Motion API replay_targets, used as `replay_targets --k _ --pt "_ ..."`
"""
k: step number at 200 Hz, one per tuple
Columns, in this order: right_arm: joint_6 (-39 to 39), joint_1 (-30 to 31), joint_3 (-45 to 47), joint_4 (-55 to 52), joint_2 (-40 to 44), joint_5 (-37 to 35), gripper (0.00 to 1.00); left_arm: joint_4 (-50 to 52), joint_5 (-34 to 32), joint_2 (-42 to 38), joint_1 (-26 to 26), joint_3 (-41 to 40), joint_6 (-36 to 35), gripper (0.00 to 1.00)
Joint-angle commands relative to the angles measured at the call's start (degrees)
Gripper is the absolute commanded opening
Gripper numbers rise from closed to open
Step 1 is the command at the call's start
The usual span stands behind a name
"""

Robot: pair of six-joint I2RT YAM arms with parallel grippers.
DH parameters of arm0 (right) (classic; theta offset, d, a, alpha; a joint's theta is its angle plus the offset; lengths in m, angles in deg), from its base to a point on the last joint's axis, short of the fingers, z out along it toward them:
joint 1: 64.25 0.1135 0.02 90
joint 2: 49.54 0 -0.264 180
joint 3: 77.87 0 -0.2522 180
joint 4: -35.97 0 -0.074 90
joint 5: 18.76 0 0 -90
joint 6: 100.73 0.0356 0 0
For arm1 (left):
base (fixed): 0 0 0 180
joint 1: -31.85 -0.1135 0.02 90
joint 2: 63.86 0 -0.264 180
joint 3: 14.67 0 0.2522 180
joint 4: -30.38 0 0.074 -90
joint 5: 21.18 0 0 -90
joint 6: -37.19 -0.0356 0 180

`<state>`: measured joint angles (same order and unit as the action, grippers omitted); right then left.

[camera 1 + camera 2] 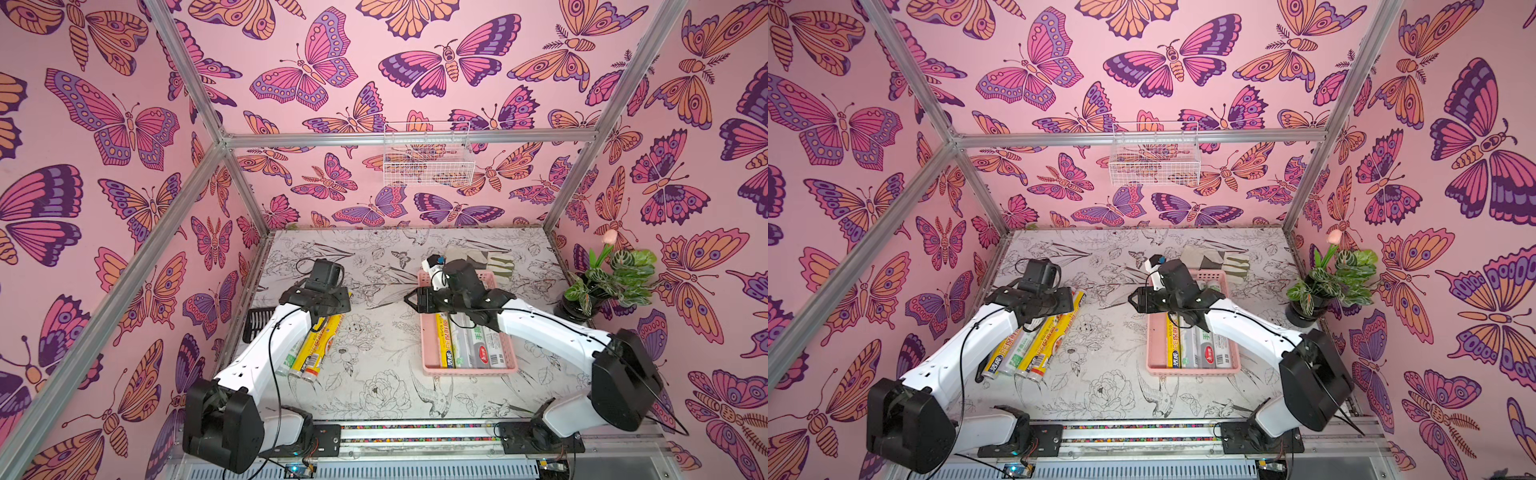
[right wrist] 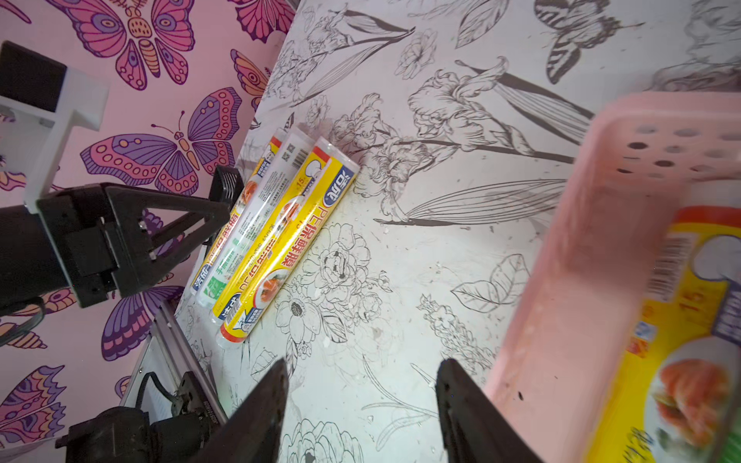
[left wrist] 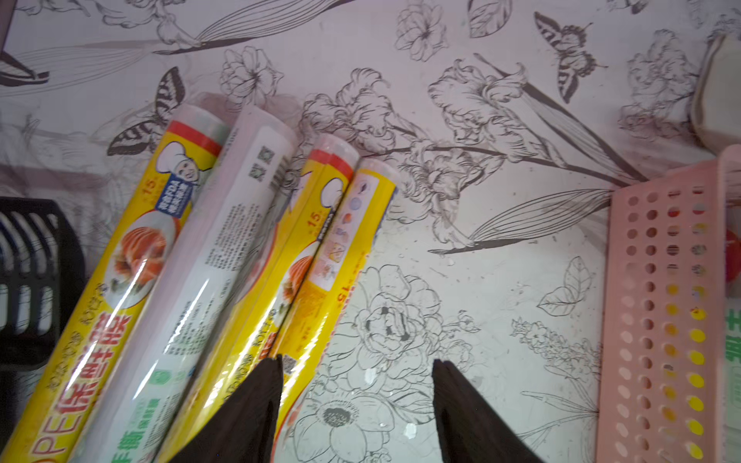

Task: Put the plastic wrap into the basket
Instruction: Pick up the plastic wrap from the center of the board.

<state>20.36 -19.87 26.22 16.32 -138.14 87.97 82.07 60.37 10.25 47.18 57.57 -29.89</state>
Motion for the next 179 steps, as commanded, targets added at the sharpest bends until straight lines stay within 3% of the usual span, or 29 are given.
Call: replay_targets --k 1,26,86,123,179 --pt "-2.51 2.34 -4.70 -2.35 -4.57 3.04 0.62 7.25 -5.94 0.85 -2.15 -0.02 -5.07 0.66" --pt "-3.37 5.27 -10.35 -4.06 -10.17 3.82 0.61 10.53 -10.62 3.56 -5.23 0.61 -7.01 0.67" --pt "-1.92 10.13 -20.41 -3.18 -21.38 4.49 0.59 10.52 -5.47 10.73 -13.17 4.01 -12.50 0.69" --pt "-1.13 10.55 -21.17 -2.55 -22.52 5.29 0.59 11.28 1.68 15.95 -15.11 6.26 -14.58 0.70" --pt "-1.87 10.55 -19.73 -3.07 -20.92 4.56 0.59 11.46 -0.91 21.45 -15.78 8.78 -13.36 0.62"
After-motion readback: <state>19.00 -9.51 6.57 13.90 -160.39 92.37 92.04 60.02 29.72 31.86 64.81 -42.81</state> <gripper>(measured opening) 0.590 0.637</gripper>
